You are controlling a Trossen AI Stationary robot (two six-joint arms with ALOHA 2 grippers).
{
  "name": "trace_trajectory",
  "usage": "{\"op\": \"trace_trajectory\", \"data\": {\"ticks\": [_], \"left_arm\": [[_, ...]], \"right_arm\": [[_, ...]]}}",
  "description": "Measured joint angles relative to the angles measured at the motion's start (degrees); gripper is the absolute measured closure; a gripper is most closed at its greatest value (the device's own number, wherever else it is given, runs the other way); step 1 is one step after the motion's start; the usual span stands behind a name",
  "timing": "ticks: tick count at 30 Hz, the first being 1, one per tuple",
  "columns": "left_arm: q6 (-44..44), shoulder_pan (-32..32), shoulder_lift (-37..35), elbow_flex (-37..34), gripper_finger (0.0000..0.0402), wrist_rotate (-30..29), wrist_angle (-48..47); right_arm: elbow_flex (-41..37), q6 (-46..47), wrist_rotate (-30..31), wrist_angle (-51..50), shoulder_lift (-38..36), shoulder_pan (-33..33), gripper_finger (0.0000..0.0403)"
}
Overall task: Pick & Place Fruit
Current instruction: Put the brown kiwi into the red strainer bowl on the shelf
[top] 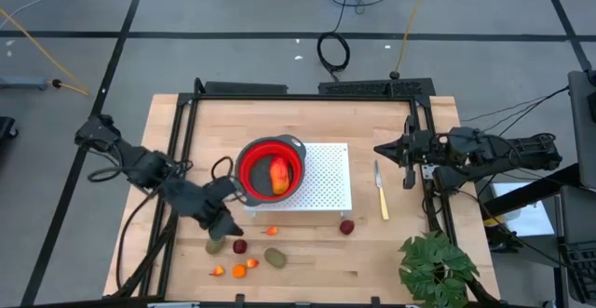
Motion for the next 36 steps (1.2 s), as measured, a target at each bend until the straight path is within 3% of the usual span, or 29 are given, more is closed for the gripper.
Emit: {"op": "trace_trajectory", "data": {"ticks": [5,14,19,29,36], "left_arm": [[-3.0,-4.1,0.7,0.0,0.0395,-5.7,-3.1],[-18.3,-9.8,1.3,0.0,0.0391,-7.4,-17.4],[-27.4,-12.6,1.4,0.0,0.04,-7.8,-24.0],[-36.0,-15.3,1.4,-3.4,0.04,-7.4,-25.9],[-38.5,-15.8,1.4,-11.1,0.0395,-3.0,-23.0]], "right_arm": [[0.0,-0.9,-2.9,-2.7,-2.3,0.0,0.0402],[-0.3,1.3,-4.2,-7.2,-8.0,0.0,0.0403],[-4.9,2.3,-4.3,-5.4,-11.5,0.0,0.0403],[-13.2,6.3,-11.7,-4.6,-18.5,0.0,0.0403],[-16.1,9.8,-11.7,-4.6,-20.1,0.0,0.0403]]}}
